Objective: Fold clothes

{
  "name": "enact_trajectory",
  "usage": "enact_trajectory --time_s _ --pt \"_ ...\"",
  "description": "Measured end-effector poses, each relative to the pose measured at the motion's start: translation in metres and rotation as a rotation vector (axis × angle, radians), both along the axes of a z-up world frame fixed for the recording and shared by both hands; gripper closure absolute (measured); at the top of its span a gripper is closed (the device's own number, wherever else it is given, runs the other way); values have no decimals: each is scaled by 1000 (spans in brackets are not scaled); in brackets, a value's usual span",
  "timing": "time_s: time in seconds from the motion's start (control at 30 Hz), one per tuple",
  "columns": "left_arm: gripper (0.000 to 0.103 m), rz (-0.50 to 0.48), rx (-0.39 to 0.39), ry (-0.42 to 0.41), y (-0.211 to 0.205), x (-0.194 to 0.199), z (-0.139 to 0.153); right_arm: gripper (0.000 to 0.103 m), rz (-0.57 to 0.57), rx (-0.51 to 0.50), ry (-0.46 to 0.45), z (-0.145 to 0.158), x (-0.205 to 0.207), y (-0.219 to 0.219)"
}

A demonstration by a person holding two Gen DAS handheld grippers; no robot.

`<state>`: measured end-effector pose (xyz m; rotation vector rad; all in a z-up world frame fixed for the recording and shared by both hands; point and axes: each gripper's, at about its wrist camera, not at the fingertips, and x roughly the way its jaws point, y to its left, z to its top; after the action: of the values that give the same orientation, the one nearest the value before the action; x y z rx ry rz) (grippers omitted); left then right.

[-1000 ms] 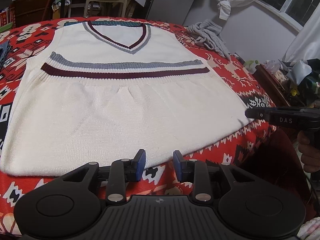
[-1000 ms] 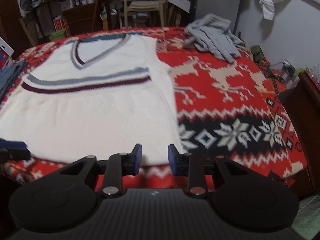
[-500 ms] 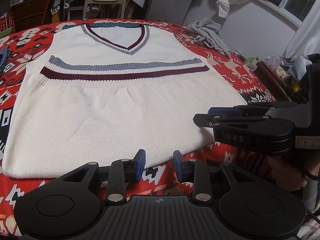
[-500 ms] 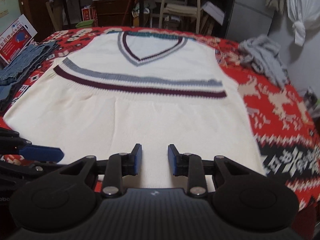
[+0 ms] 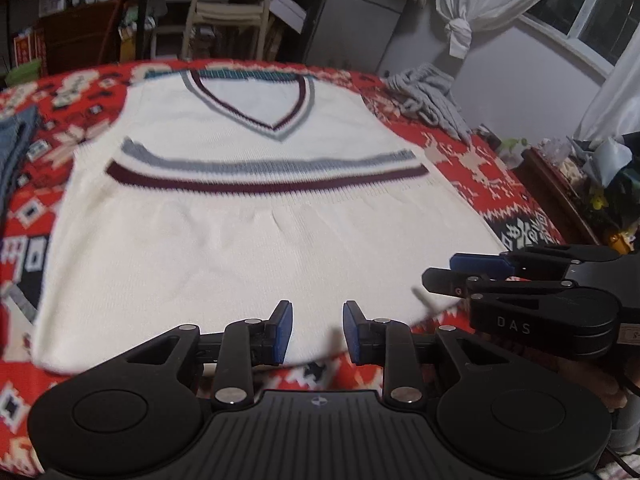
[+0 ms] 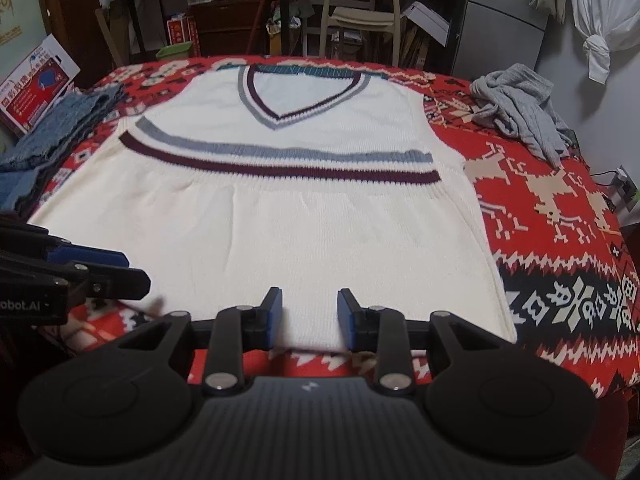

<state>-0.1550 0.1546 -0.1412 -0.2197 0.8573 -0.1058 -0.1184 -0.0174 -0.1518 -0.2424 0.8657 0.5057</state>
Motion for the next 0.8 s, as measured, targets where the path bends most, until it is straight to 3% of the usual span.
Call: enact_trajectory --time_s 0.13,0.3,0.57,0.8 --pt "77 23 67 -1 2 6 -5 67 0 12 -3 3 7 9" --pt "80 41 112 54 7 6 -20 67 -10 -4 14 -7 12 18" --pt "80 9 193 65 -2 -6 -20 64 -4 -37 17 -17 8 13" --pt "80 4 205 88 -1 -14 -18 61 -5 -38 13 -16 8 13"
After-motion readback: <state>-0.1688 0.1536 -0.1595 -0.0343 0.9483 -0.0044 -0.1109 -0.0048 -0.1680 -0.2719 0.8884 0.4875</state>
